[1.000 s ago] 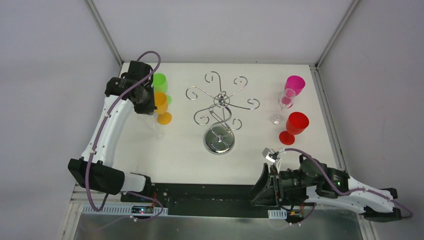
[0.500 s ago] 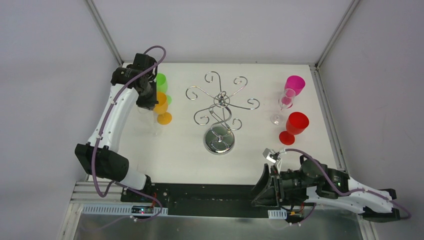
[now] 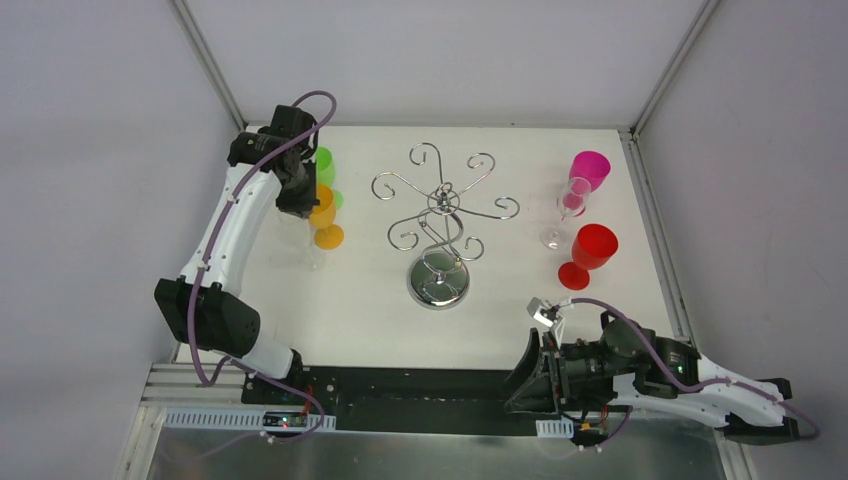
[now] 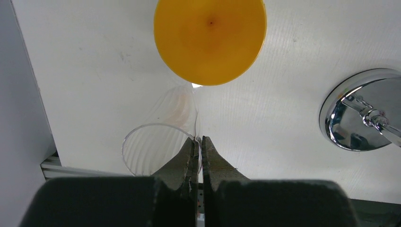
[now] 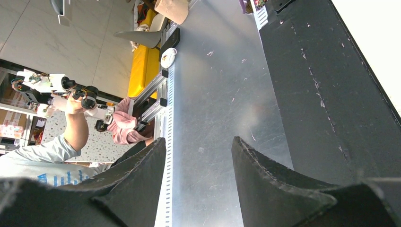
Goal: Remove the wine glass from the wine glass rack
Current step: Place the wine glass at the center of the board.
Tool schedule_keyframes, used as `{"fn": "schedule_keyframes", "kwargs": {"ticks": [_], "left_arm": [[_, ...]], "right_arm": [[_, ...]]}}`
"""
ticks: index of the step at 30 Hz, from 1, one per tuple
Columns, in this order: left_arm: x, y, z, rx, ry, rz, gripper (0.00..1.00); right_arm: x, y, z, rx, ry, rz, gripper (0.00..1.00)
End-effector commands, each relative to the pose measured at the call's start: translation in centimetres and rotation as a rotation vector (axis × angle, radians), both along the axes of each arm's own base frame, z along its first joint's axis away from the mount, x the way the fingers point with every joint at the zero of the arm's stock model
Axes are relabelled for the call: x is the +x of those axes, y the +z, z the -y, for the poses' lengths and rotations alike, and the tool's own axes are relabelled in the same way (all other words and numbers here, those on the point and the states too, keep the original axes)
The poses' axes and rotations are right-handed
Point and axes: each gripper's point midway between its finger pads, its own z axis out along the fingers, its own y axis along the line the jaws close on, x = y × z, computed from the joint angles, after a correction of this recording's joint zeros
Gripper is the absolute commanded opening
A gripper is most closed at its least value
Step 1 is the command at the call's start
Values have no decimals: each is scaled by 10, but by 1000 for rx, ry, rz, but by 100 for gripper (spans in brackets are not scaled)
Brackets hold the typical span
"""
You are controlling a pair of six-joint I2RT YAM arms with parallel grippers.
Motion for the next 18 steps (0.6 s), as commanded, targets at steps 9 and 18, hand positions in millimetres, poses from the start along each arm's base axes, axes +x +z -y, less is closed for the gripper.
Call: {"fn": "schedule_keyframes", "kwargs": {"ticks": [9, 18], "left_arm": [[0, -10, -1, -20, 8, 13, 0], [-1, -15, 0, -30, 3, 14, 0]], "right_arm": [[2, 7, 1, 23, -11, 5, 57], [2, 5, -1, 20, -12, 3, 57]]}}
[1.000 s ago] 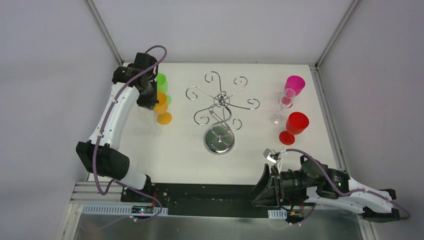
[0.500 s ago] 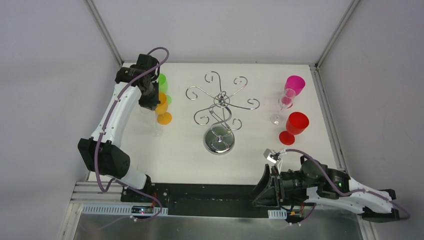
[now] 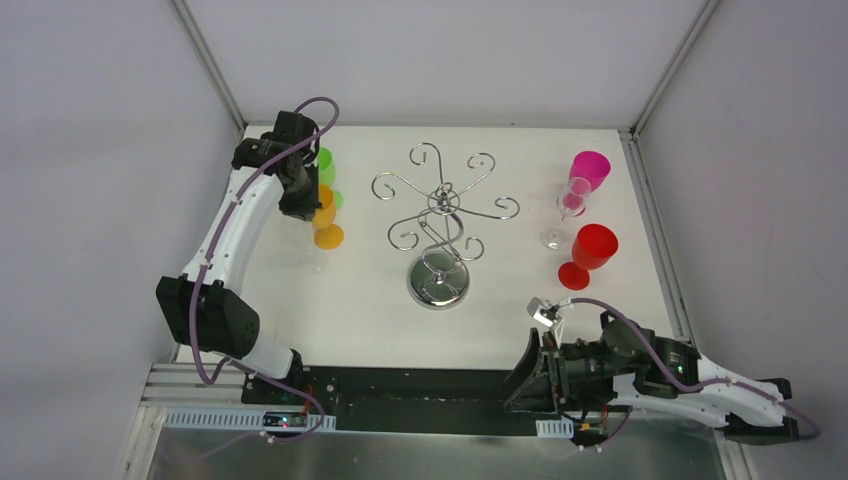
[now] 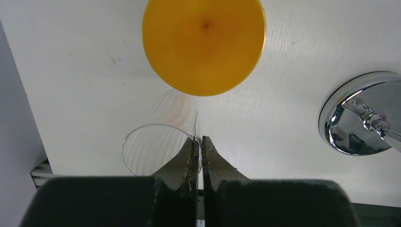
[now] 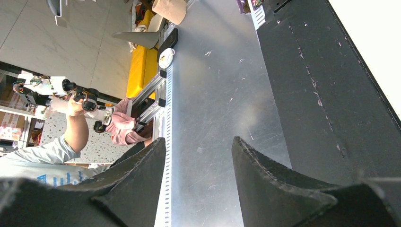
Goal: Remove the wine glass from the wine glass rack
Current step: Place the wine glass at the center of the board.
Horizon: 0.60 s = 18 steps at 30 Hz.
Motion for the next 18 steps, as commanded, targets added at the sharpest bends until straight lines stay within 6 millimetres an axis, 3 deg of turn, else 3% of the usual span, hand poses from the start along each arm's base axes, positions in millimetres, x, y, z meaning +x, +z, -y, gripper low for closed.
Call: {"fn": "schedule_keyframes", "kwargs": {"ticks": [1, 10, 18], "left_arm": [[-6, 3, -2, -13, 3, 20, 0], [-8, 0, -1, -22, -7, 24, 1], [-9, 6, -1, -22, -15, 42, 17]], "right_arm": [[1, 7, -2, 28, -4, 3, 57], [1, 6, -3, 21, -6, 2, 58], [2, 5, -5, 19, -5, -1, 60]]}}
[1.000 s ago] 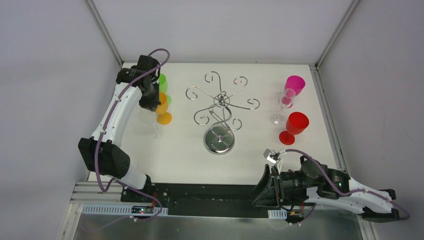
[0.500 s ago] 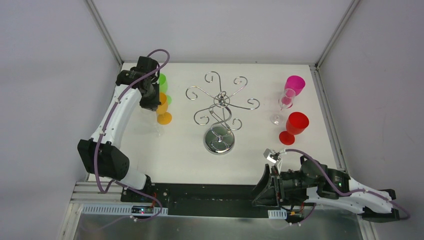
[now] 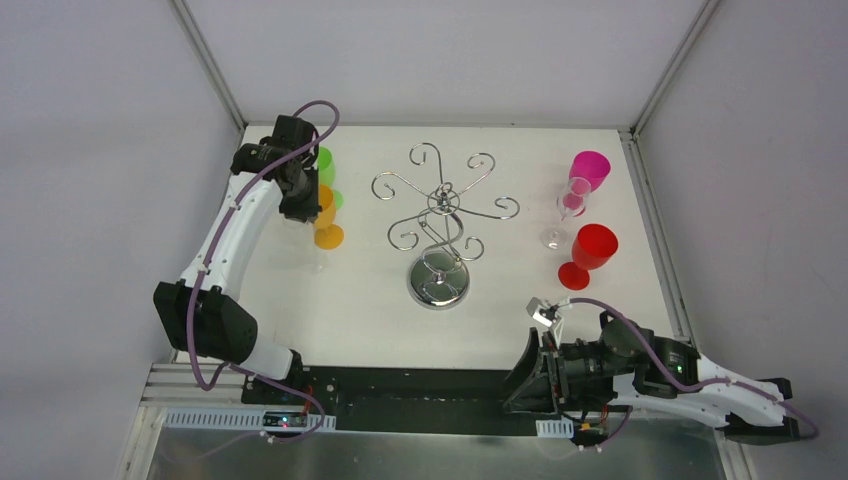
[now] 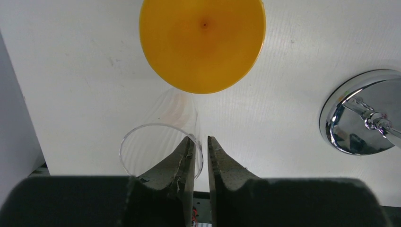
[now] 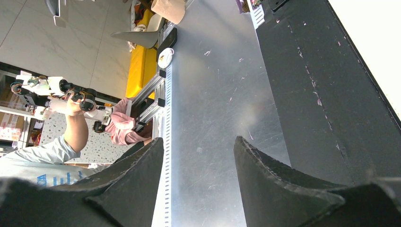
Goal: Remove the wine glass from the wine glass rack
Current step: Place the wine glass at the center of the board, then reset both arms
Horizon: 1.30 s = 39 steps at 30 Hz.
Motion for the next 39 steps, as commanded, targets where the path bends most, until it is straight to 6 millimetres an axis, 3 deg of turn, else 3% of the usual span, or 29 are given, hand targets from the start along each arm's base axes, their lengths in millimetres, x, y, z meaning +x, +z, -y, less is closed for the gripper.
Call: {"fn": "schedule_keyframes", "kwargs": {"ticks": [1, 8, 20, 31, 39], "left_arm": [[-6, 7, -2, -14, -7, 18, 18], [-6, 14, -3, -12, -12, 40, 24], [-13, 49, -8, -5, -3, 113, 33], [-37, 78, 0, -90, -31, 232, 38], [-56, 85, 15, -187, -95, 323, 42]], "right_arm": [[1, 6, -5, 24, -4, -2, 60], [1, 6, -6, 23, -5, -3, 61], [10, 12, -8, 10, -57, 3, 68], [39, 20, -4, -66, -213, 62, 75], [78, 29, 7, -142, -423, 139, 81]]}}
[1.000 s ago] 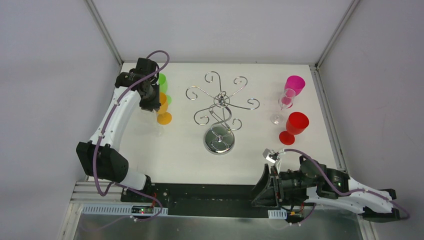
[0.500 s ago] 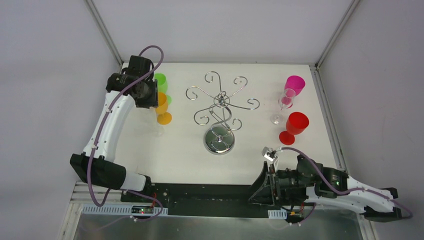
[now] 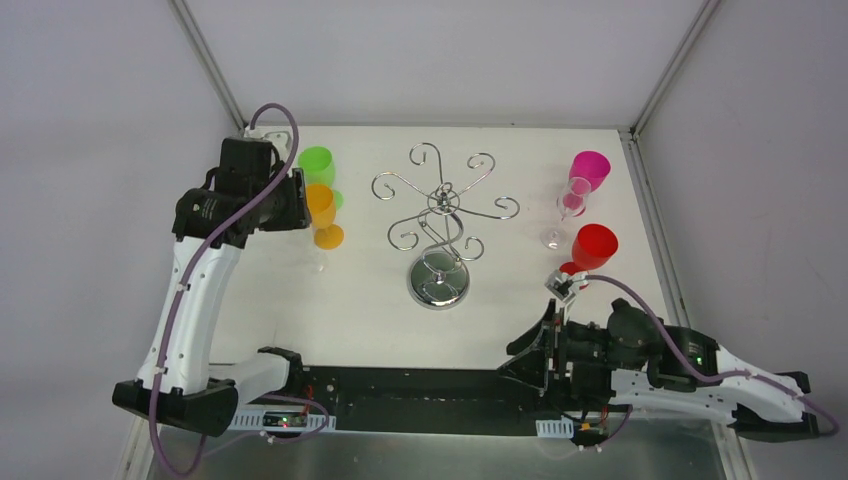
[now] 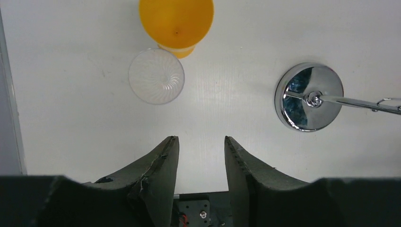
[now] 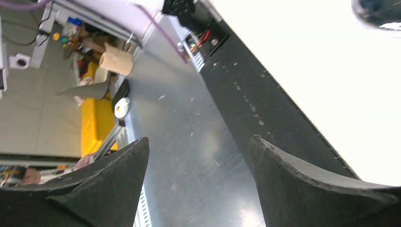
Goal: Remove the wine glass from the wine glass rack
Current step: Reset both arms
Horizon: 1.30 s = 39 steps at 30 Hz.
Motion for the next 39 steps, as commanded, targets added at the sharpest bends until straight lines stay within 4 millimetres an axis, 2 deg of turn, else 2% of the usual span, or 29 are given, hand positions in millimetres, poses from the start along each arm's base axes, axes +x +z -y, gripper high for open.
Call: {"fn": "schedule_keyframes", "kwargs": {"ticks": [1, 6, 11, 26, 39], "left_arm": [[-10, 4, 12, -71, -60, 55, 42], [-22, -1, 20, -120, -99, 87, 43], [-34, 2, 28, -168, -139, 126, 46], [-74, 3, 51, -303, -266, 201, 57], [-95, -8, 58, -362, -300, 238, 65]], "right_arm": [[34, 11, 12, -58, -175, 82, 81], [58, 15, 24, -114, -310, 134, 85], [78, 14, 33, -180, -416, 182, 99], [118, 29, 53, -288, -637, 293, 99], [149, 36, 69, -400, -828, 417, 99]]}}
